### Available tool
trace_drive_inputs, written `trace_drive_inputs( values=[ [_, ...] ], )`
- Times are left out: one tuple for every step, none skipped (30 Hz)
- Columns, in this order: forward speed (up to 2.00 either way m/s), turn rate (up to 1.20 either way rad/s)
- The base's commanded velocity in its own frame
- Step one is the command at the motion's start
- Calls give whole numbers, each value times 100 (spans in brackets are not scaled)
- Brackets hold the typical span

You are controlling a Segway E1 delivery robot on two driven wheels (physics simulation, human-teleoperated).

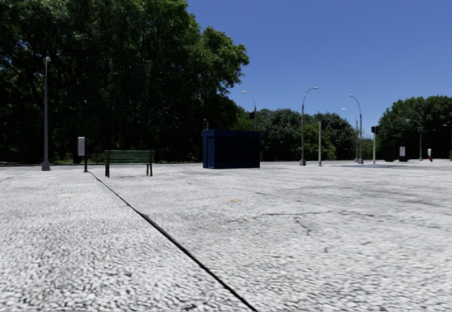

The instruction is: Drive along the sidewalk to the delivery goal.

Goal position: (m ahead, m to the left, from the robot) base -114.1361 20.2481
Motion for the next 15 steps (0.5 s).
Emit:
trace_drive_inputs(
  values=[
    [102, 0],
    [105, 0],
    [105, 0],
    [105, 0],
    [105, -11],
    [98, -28],
    [94, -38],
    [94, -38],
    [92, -42],
    [89, -47],
    [84, -48],
    [84, -48],
    [82, -49],
    [81, -50],
    [81, -50]
  ],
)
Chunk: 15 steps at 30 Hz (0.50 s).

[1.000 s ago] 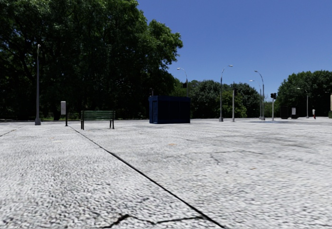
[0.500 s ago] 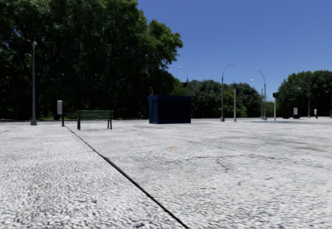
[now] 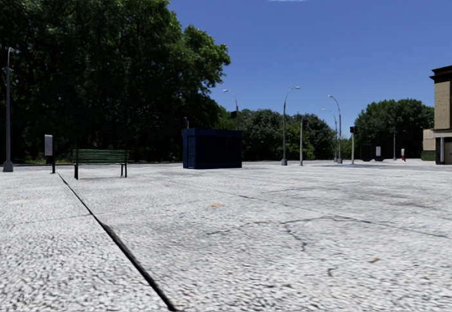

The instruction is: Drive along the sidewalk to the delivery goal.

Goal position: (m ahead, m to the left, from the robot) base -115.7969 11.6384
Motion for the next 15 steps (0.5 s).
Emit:
trace_drive_inputs(
  values=[
    [81, -50],
    [81, -50],
    [81, -50],
    [81, -50],
    [81, -50],
    [81, -50],
    [81, -50],
    [81, -50],
    [81, -50],
    [81, -50],
    [81, -50],
    [81, -50],
    [81, -50],
    [81, -50],
    [81, -50]
  ],
)
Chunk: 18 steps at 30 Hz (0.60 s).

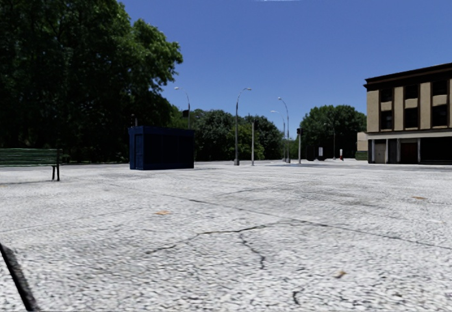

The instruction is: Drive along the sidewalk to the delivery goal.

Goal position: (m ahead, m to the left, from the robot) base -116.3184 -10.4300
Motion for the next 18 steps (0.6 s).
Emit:
trace_drive_inputs(
  values=[
    [81, -50],
    [81, -50],
    [81, -50],
    [82, -50],
    [82, -50],
    [82, -50],
    [82, -50],
    [82, -50],
    [83, -50],
    [84, -50],
    [84, -50],
    [86, -50],
    [86, -50],
    [86, -50],
    [86, -50],
    [87, -50],
    [88, -50],
    [89, -50]
  ],
)
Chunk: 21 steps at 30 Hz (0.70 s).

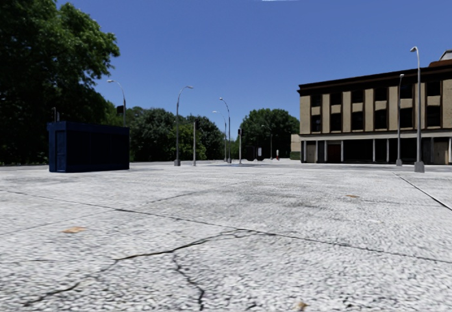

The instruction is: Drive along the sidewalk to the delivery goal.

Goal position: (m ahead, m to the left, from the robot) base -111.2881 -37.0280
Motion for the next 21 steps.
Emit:
trace_drive_inputs(
  values=[
    [89, -50],
    [90, -50],
    [91, -50],
    [91, -50],
    [91, -50],
    [91, -50],
    [91, -50],
    [92, -50],
    [94, -50],
    [95, -50],
    [95, -50],
    [97, -50],
    [100, -50],
    [102, -50],
    [102, -50],
    [102, -50],
    [103, -50],
    [104, -51],
    [104, -51],
    [104, -51],
    [104, -51]
  ],
)
